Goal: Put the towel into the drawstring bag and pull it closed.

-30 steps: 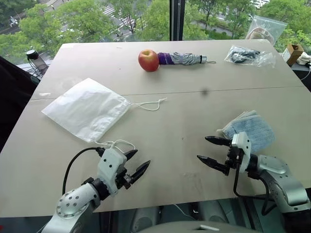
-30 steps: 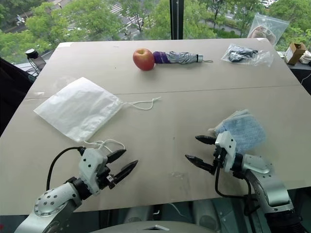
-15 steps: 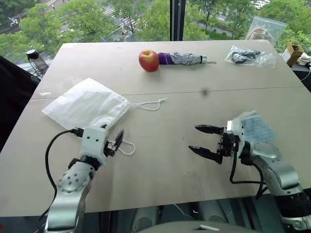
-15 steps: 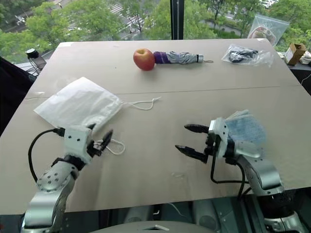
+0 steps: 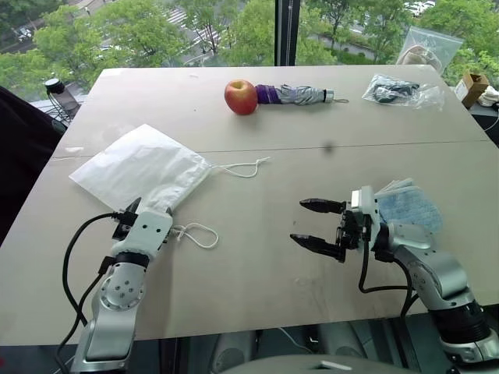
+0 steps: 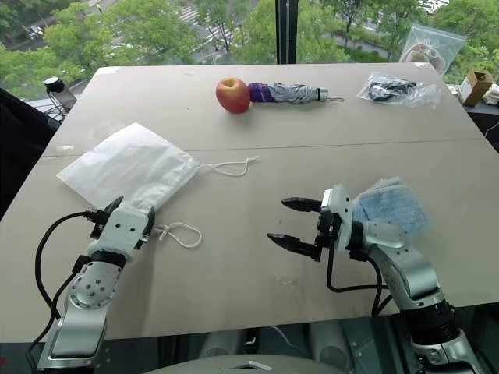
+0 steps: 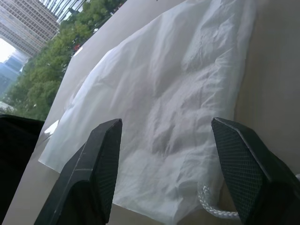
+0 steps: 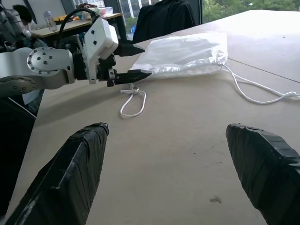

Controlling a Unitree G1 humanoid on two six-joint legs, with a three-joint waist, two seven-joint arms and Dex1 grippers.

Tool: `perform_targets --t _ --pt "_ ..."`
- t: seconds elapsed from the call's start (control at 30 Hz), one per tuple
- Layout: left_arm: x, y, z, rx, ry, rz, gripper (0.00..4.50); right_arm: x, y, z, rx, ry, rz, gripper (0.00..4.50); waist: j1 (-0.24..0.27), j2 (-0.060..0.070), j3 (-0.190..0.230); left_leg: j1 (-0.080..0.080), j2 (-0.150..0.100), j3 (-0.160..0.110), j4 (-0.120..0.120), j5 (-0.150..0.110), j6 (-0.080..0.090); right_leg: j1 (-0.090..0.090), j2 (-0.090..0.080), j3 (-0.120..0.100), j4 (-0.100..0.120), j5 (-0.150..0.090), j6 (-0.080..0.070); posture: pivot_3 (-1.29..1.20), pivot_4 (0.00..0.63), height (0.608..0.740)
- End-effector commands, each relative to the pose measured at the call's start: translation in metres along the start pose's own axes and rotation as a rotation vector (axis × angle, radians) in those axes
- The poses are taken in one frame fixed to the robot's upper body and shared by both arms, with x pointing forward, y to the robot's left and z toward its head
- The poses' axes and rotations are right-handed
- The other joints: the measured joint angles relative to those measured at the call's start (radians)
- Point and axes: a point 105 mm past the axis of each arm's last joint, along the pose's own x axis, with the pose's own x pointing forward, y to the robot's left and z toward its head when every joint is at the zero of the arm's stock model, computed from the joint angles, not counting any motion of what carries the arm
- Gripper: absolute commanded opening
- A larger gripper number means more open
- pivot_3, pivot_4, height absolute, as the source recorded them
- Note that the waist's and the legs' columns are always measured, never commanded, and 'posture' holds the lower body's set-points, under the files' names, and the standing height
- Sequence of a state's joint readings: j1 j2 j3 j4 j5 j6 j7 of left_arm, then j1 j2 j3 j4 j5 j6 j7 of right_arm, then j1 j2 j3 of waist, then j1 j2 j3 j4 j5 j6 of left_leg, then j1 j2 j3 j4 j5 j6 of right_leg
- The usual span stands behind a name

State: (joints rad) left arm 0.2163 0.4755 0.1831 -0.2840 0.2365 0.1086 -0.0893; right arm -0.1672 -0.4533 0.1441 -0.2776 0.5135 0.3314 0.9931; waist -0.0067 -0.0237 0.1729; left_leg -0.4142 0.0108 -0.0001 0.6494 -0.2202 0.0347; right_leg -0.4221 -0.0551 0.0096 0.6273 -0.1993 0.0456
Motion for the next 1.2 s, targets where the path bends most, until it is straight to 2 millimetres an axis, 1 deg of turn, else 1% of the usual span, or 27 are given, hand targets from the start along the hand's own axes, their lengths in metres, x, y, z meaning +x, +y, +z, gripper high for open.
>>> perform_targets --t 0.03,0.23,0.37,0.47,0.6,0.73,0.87,1.2 --pt "0.003 -0.003 0.006 0.019 -0.042 -0.044 3.12 0.003 0.002 0.012 -0.053 -0.022 0.024 4.30 0.000 0.000 0.000 0.000 0.000 0.000 0.000 0.000 0.000 0.000 0.000 0.000 0.000 0.000 0.000 0.00 0.150 0.740" --pt "0.004 -0.005 0.002 0.032 -0.042 -0.083 3.12 0.003 0.002 0.010 -0.056 -0.018 0.020 4.30 -0.001 0.000 0.000 0.000 0.000 0.000 0.000 0.000 0.000 0.000 -0.004 0.000 0.000 0.000 0.000 0.00 0.150 0.740" --pt "0.008 0.003 -0.001 0.024 -0.036 -0.051 3.12 0.003 0.002 0.010 -0.057 -0.020 0.018 4.30 -0.001 0.000 0.000 0.000 0.000 0.000 0.000 0.000 0.000 0.000 -0.004 -0.001 0.000 0.000 0.000 0.00 0.150 0.740" --pt "0.010 0.006 -0.002 -0.012 -0.024 -0.024 3.12 0.004 0.002 0.009 -0.057 -0.022 0.016 4.30 -0.001 0.000 0.000 0.000 0.000 0.000 0.000 0.000 0.000 0.000 -0.004 -0.001 0.000 0.000 0.000 0.00 0.150 0.740" --pt "0.012 0.002 -0.002 -0.024 -0.023 -0.044 3.12 0.003 0.002 0.008 -0.059 -0.021 0.008 4.30 -0.001 0.000 0.000 0.000 0.000 0.000 0.000 0.000 0.000 0.000 -0.004 -0.001 0.000 0.000 0.000 0.00 0.150 0.740" --pt "0.015 0.006 -0.001 -0.102 -0.017 -0.015 3.12 0.003 0.002 0.006 -0.057 -0.022 0.004 4.30 0.002 0.000 0.000 0.000 0.000 0.000 0.000 0.000 0.000 0.000 -0.001 -0.001 0.001 0.000 0.000 0.00 0.150 0.740" --pt "0.017 0.008 -0.004 -0.125 -0.006 -0.007 3.12 0.003 0.002 0.005 -0.057 -0.020 -0.002 4.30 0.001 0.000 0.000 0.000 0.000 0.000 0.000 0.000 0.000 0.000 0.000 -0.001 0.001 0.000 0.000 0.00 0.150 0.740" --pt "0.019 0.015 0.000 -0.109 -0.035 0.048 3.12 0.002 0.001 0.004 -0.063 -0.017 -0.020 4.30 0.000 0.000 0.000 0.000 0.000 0.000 0.000 0.000 0.000 0.000 0.000 -0.001 0.001 0.000 0.000 0.00 0.150 0.740"
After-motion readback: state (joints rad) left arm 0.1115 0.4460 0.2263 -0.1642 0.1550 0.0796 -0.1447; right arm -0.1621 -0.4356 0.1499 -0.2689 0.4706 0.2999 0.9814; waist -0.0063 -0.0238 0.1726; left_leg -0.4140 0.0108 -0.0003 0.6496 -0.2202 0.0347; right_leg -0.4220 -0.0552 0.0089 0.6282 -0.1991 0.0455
